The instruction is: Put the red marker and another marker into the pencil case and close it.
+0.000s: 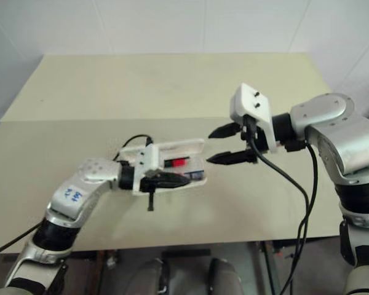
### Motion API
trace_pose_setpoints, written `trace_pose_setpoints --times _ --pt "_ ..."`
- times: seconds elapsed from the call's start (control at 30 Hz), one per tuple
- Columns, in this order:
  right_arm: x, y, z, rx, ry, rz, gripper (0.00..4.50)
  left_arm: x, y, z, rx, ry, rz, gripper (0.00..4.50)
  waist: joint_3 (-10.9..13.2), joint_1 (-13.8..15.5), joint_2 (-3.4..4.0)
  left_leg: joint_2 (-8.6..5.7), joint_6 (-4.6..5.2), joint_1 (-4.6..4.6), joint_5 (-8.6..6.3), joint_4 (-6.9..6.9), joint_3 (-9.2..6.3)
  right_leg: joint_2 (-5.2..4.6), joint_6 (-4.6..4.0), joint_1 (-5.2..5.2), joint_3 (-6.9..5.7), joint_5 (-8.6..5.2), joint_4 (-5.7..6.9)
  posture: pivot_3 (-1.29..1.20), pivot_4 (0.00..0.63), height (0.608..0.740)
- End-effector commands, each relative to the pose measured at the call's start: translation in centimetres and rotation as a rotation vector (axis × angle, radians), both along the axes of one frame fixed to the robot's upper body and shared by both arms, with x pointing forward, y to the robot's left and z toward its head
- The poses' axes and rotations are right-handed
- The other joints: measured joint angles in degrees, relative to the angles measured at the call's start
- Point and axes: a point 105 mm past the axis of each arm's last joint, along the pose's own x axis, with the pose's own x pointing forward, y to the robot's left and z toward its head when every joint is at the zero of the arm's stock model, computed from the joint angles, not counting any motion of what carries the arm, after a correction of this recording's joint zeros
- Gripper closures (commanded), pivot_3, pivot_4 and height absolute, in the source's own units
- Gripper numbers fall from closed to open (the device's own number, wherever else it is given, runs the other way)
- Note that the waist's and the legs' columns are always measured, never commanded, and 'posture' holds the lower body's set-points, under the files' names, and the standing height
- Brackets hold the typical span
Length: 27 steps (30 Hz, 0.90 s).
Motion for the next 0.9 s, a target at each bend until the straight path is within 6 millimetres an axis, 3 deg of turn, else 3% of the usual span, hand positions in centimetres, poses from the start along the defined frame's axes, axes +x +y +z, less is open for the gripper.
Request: trace_pose_setpoints --times 0.03,0.23,0.4,0.57,0.9 --pt "-0.7 0.4 0.0 -0.004 -0.009 0.032 1.35 -1.1 0.6 0.4 -0.001 0.036 -0.039 4.46 0.0 0.0 0.00 0.00 0.00 0.01 0.00 0.00 -0.01 0.00 0.00 0.03 -0.01 0.00 -0.01 0.00 0.150 0.740" --pt "-0.6 0.4 -0.2 -0.014 -0.012 0.034 1.35 -0.9 0.9 -0.5 0.020 0.051 -0.012 4.46 0.0 -0.1 0.00 -0.01 0.00 0.00 -0.01 -0.01 0.00 0.01 0.00 0.02 -0.01 0.00 -0.02 0.00 0.150 0.740" --pt "-0.7 0.4 0.0 -0.013 -0.011 0.040 1.35 -2.0 0.7 -0.7 0.009 0.086 -0.067 4.46 0.0 -0.1 0.00 -0.01 0.00 0.00 -0.01 -0.02 0.01 0.01 0.00 0.01 -0.01 0.00 -0.03 0.00 0.150 0.740" --pt "-1.5 0.5 0.4 0.001 0.014 0.075 1.35 -2.9 0.8 3.1 -0.132 0.101 -0.136 4.46 0.0 -0.1 0.00 0.00 0.00 0.00 -0.01 -0.01 -0.01 0.00 0.00 0.01 -0.01 0.00 -0.01 0.00 0.150 0.740" --pt "-1.8 0.7 0.6 0.026 0.029 0.079 1.35 -4.0 4.6 7.9 -0.170 0.068 -0.088 4.46 0.0 -0.2 0.00 0.00 0.00 0.02 -0.01 -0.05 -0.02 0.01 0.00 0.01 -0.01 0.00 -0.03 0.00 0.150 0.740"
